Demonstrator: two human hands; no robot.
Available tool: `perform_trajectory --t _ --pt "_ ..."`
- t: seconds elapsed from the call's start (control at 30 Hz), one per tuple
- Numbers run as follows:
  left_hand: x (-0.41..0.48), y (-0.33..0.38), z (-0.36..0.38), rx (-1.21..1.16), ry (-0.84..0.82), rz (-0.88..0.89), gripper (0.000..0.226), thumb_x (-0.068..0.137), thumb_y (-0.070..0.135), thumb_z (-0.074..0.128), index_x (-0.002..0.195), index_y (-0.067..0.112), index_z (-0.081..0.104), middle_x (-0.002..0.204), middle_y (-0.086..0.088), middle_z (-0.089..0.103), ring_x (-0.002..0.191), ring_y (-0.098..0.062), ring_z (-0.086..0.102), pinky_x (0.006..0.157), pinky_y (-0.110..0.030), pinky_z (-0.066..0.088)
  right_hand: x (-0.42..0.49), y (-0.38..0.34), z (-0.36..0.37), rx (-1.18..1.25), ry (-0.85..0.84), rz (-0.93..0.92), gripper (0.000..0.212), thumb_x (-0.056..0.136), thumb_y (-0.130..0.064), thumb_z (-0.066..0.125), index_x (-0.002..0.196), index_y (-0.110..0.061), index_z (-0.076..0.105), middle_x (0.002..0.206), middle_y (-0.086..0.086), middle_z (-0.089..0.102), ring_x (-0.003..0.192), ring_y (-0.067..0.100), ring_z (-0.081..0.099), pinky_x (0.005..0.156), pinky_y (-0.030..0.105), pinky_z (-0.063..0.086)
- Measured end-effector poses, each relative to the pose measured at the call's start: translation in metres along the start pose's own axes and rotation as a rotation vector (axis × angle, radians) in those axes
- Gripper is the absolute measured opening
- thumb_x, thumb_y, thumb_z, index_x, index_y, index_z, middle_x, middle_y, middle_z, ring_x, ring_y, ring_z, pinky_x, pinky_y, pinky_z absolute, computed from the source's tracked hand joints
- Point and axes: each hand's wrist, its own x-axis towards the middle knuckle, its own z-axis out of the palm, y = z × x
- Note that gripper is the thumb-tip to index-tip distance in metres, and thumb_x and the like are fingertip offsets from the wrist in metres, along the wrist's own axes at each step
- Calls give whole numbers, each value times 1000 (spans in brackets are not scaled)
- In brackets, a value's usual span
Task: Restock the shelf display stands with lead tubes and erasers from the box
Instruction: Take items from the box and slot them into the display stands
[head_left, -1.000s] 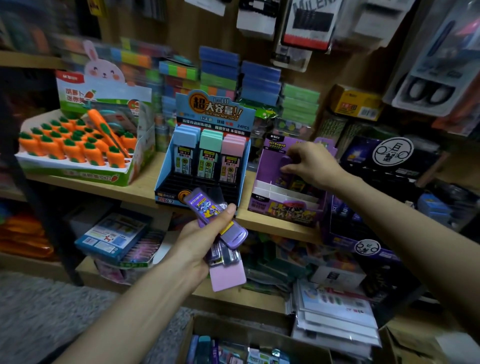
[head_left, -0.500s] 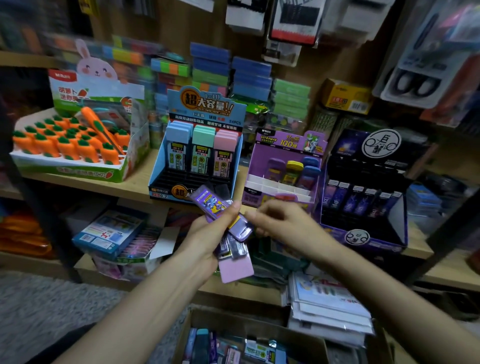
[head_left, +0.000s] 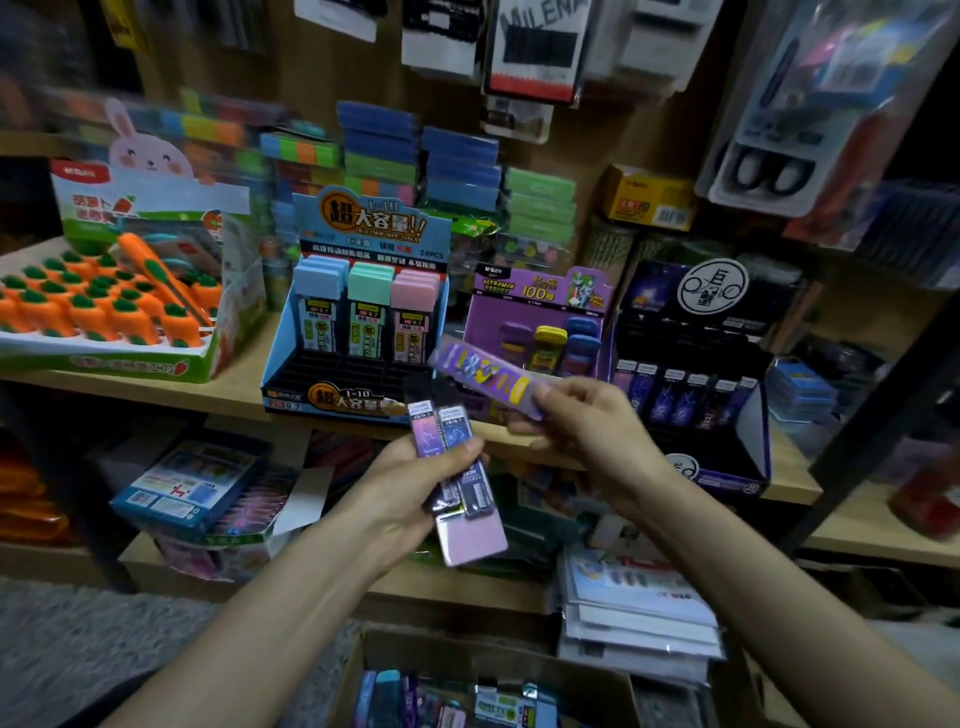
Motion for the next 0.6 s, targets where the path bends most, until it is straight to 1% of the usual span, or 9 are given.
perform_trajectory --t 0.03,0.1,0.17,0.23,0.3,0.37,0.4,0.53,0.6 --pt "1 2 -2 -2 9 6 7 83 0 61 87 5 63 67 -5 68 57 -11 65 51 -21 53 6 -6 -6 -36 33 -59 12 97 -14 49 92 -5 55 75 12 67 53 13 64 46 26 46" --pt "3 5 -7 -7 34 18 8 83 2 62 90 5 63 71 -6 68 58 -12 66 50 -21 52 21 -20 -22 -238 107 -198 8 96 -13 51 90 -9 54 80 12 67 62 12 68 55 25 51" --pt "5 9 -12 -12 68 27 9 82 3 63 91 4 63 70 -5 69 58 -12 66 49 -22 52 35 -35 -35 -539 179 -331 7 93 -17 56 88 -12 57 81 10 66 68 16 65 61 30 50" --pt "6 12 -15 -22 89 33 7 83 4 63 90 5 64 68 -5 70 57 -12 67 48 -22 52 49 -50 -46 -779 225 -417 12 90 -22 61 88 -10 60 78 6 64 68 17 58 62 30 46" --pt "6 14 -17 -33 97 36 7 82 6 64 90 6 64 68 -5 71 58 -12 68 48 -22 52 60 -64 -51 -877 219 -437 13 88 -24 63 87 -11 62 77 4 64 70 17 58 64 30 47" --pt "7 15 -20 -36 102 37 9 81 9 65 90 7 64 68 -3 71 60 -11 68 50 -23 51 69 -75 -50 -954 206 -456 11 88 -23 63 89 -12 63 79 4 65 75 19 62 70 34 50" --pt "7 15 -21 -37 103 40 11 80 10 65 91 7 64 68 -3 72 61 -12 69 52 -23 51 73 -79 -48 -996 205 -477 11 88 -22 63 91 -11 64 81 4 64 77 20 62 72 33 50" --pt "7 16 -26 -47 108 61 15 78 12 67 92 9 64 66 -1 73 61 -10 70 53 -24 50 85 -84 -33 -1142 164 -559 20 89 -20 63 101 -5 65 97 12 67 90 24 61 78 32 48" --pt "7 16 -28 -48 111 62 16 76 13 68 92 10 64 67 -1 73 61 -10 70 52 -24 50 89 -82 -25 -1202 130 -602 20 88 -20 64 101 -5 66 101 14 67 94 27 61 79 32 46"
